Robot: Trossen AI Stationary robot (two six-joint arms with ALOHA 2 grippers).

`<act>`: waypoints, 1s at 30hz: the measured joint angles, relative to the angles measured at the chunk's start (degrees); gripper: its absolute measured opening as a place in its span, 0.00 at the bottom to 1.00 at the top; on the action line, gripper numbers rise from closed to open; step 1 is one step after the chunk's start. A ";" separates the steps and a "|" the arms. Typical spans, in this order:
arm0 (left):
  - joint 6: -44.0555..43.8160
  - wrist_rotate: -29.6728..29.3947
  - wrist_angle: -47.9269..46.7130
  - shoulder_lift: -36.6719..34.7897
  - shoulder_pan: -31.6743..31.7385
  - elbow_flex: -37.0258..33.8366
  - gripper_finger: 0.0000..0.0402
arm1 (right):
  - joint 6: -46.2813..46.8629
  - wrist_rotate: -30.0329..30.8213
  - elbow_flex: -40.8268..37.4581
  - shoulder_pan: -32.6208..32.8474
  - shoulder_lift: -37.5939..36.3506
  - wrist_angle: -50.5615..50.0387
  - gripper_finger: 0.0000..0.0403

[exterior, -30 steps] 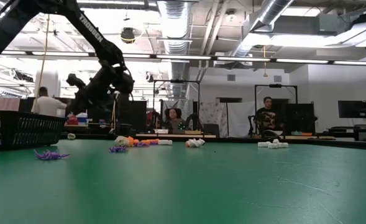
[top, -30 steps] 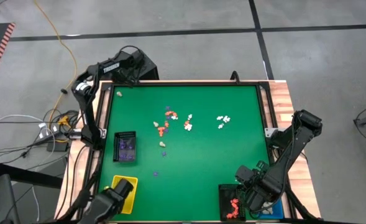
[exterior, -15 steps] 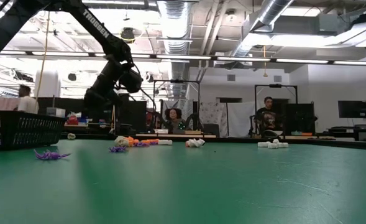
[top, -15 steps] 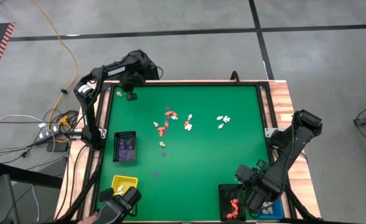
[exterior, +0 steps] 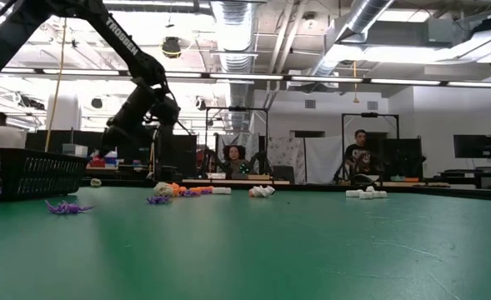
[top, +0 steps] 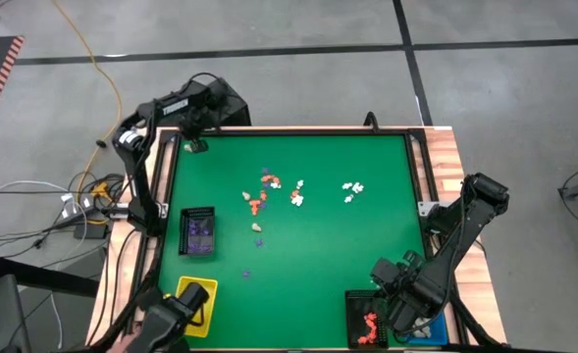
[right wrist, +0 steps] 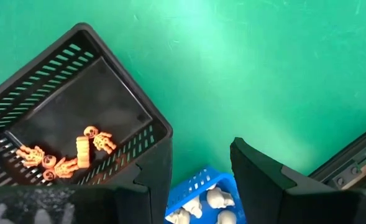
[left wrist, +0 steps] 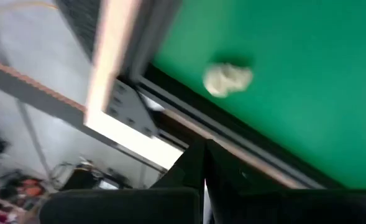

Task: Sort Halloween decoration
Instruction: Put the white skull toy into the blue basket

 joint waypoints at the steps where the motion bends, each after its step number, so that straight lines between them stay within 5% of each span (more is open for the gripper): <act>1: -0.48 -0.91 -0.01 0.29 -0.03 0.00 0.00 | 0.01 0.00 0.00 0.00 0.00 -0.15 0.45; 8: -1.30 -0.09 -1.44 3.68 0.29 -0.07 0.00 | 0.02 -0.02 0.00 0.00 0.00 -0.17 0.45; 20: -5.86 -7.00 -1.97 9.36 2.24 -0.09 0.00 | 0.04 -0.03 0.00 0.00 -0.01 -0.19 0.45; 30: -4.57 2.88 -2.67 9.36 2.27 -0.04 0.00 | 0.07 -0.14 0.00 0.00 -0.01 0.34 0.45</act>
